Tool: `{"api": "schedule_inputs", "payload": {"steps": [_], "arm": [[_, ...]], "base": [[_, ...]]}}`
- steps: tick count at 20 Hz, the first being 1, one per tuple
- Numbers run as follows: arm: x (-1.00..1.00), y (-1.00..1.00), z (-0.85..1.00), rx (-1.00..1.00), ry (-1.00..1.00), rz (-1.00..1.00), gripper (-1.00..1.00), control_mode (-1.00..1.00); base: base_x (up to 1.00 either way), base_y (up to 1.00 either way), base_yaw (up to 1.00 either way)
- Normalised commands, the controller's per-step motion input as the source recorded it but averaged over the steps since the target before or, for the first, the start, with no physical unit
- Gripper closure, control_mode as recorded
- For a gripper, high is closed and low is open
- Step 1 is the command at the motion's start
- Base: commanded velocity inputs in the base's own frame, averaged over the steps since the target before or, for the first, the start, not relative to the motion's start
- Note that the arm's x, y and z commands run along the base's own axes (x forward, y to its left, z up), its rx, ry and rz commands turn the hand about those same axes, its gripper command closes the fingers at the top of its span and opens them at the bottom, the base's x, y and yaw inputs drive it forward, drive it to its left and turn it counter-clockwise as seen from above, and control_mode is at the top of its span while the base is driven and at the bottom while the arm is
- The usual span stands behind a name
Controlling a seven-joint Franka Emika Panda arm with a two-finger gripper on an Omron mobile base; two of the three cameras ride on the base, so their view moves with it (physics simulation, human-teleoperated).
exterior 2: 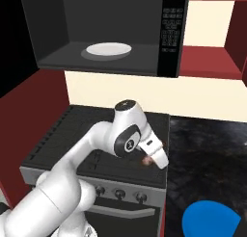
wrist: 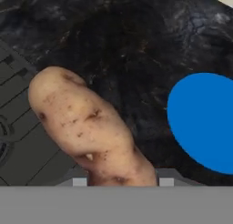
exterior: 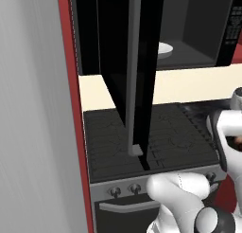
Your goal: Pick the potato from the counter and place it in the microwave.
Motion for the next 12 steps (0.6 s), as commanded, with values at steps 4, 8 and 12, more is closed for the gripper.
{"api": "schedule_inputs", "payload": {"steps": [4,8,12], "arm": [[0.24,0.08,1.0,0.2,0.0,0.7,1.0,-1.0],[0.3,0.29,1.0,0.23,-0.01,0.63,1.0,-1.0],[0.3,0.58,1.0,0.16,-0.1,0.48,1.0,-1.0]], "base": [[0.0,0.0,0.0],[0.0,0.0,0.0],[0.0,0.0,0.0]]}}
